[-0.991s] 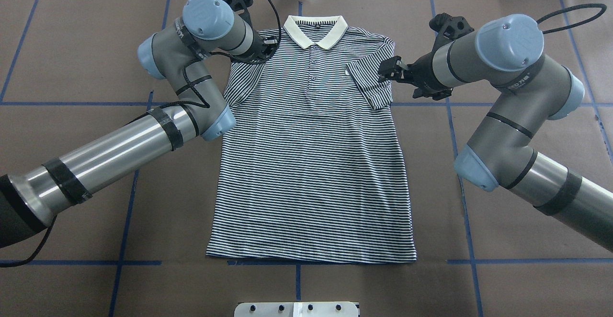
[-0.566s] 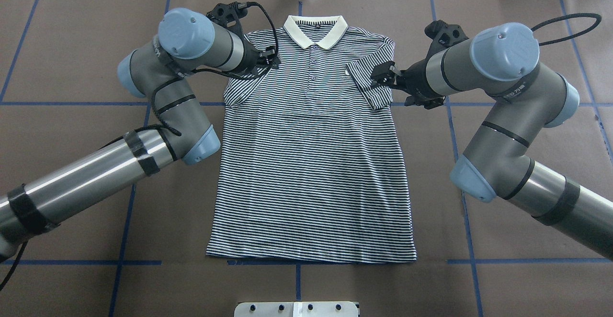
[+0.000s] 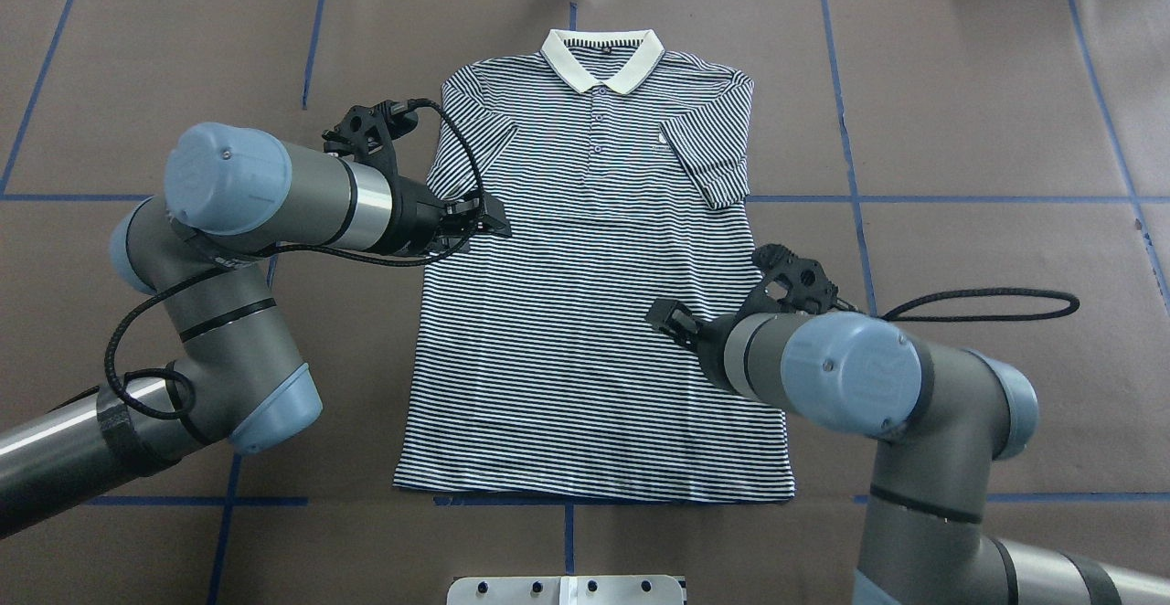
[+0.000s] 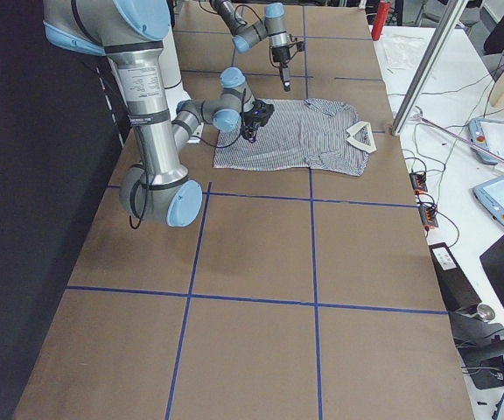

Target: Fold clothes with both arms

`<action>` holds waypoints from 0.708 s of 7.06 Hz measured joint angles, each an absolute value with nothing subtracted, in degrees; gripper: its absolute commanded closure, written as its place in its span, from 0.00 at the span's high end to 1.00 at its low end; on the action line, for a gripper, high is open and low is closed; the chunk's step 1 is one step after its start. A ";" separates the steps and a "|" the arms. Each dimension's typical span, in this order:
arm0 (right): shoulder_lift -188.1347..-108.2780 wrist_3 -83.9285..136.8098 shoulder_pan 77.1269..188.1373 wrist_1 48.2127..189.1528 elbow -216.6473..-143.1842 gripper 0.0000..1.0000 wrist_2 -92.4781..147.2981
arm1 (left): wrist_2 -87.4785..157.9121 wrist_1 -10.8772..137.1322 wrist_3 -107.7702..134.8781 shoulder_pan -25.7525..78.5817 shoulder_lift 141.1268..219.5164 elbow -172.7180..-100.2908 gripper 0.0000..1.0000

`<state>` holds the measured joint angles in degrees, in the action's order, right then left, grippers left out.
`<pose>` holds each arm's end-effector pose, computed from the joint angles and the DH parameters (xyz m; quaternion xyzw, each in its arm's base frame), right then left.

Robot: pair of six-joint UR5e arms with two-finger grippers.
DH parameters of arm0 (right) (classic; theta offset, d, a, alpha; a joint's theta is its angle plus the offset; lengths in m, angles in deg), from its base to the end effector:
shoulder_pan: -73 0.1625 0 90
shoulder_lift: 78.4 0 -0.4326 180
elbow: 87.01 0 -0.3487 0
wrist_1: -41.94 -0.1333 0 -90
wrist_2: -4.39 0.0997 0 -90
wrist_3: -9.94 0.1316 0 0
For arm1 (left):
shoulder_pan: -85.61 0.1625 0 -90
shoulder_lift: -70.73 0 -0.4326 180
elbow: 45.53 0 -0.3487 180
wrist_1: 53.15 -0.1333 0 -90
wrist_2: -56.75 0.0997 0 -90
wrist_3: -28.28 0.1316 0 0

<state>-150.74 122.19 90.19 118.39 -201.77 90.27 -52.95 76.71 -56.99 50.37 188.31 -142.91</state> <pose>-0.4863 -0.2999 0.3303 0.0110 -0.4699 0.3137 0.8251 0.4647 -0.4372 0.2824 0.0769 0.6090 -0.1056 0.7824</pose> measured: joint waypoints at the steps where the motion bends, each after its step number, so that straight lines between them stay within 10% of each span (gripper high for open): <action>1: -153.18 126.88 85.21 122.42 -204.15 0.79 85.42 | -53.14 76.68 -57.18 50.49 186.83 -144.15 0.68; 5: -164.09 135.43 78.07 125.07 -209.07 0.79 80.08 | -53.01 76.72 -57.75 50.57 186.14 -144.53 0.73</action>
